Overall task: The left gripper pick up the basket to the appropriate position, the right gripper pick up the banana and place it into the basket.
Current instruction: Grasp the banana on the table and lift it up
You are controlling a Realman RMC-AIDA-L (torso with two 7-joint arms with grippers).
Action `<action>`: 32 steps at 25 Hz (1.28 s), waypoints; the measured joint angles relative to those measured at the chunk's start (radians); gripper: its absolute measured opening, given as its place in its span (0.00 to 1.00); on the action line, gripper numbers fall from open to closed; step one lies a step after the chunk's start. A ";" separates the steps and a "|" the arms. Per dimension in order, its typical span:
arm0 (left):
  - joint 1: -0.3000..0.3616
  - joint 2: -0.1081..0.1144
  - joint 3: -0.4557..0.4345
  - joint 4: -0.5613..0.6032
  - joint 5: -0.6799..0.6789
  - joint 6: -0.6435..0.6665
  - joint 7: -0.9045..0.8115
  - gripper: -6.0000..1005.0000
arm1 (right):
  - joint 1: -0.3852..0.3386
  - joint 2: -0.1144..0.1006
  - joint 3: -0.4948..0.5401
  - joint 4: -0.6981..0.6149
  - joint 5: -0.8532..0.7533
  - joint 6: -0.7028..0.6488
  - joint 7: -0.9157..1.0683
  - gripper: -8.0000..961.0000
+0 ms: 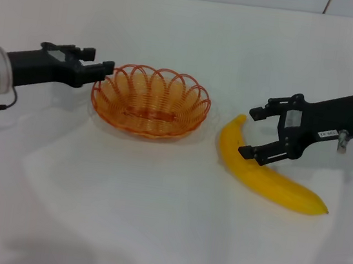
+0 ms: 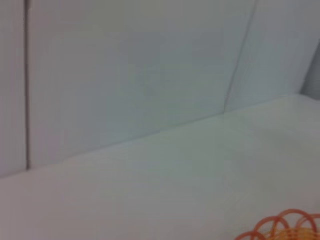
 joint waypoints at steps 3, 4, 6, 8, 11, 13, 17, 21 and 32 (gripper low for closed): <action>0.039 -0.001 -0.001 0.039 -0.006 0.054 0.053 0.56 | -0.001 0.001 0.000 0.001 0.020 0.004 -0.004 0.93; 0.053 -0.002 -0.003 0.046 -0.010 0.070 0.078 0.56 | -0.005 0.001 0.000 0.002 0.037 0.006 -0.007 0.93; 0.082 -0.002 -0.004 0.050 -0.029 0.105 0.138 0.56 | -0.014 0.001 0.000 0.002 0.079 0.012 -0.013 0.93; 0.109 -0.002 -0.003 0.052 -0.046 0.133 0.190 0.56 | -0.022 0.000 0.000 -0.001 0.105 0.018 -0.013 0.93; 0.149 -0.002 -0.003 0.057 -0.055 0.173 0.271 0.56 | -0.034 0.001 -0.004 -0.005 0.117 0.043 -0.013 0.93; 0.167 -0.002 -0.004 0.060 -0.058 0.191 0.305 0.56 | -0.036 0.001 -0.006 -0.002 0.118 0.070 -0.013 0.93; 0.215 -0.002 -0.006 0.057 -0.086 0.256 0.405 0.56 | -0.037 0.004 -0.003 0.001 0.118 0.102 -0.007 0.93; 0.250 -0.001 -0.001 0.054 -0.087 0.303 0.462 0.56 | -0.041 0.010 -0.004 -0.014 0.138 0.103 0.013 0.93; 0.271 0.001 0.001 0.052 -0.078 0.301 0.467 0.56 | -0.244 0.013 -0.316 -0.464 0.151 0.072 0.379 0.92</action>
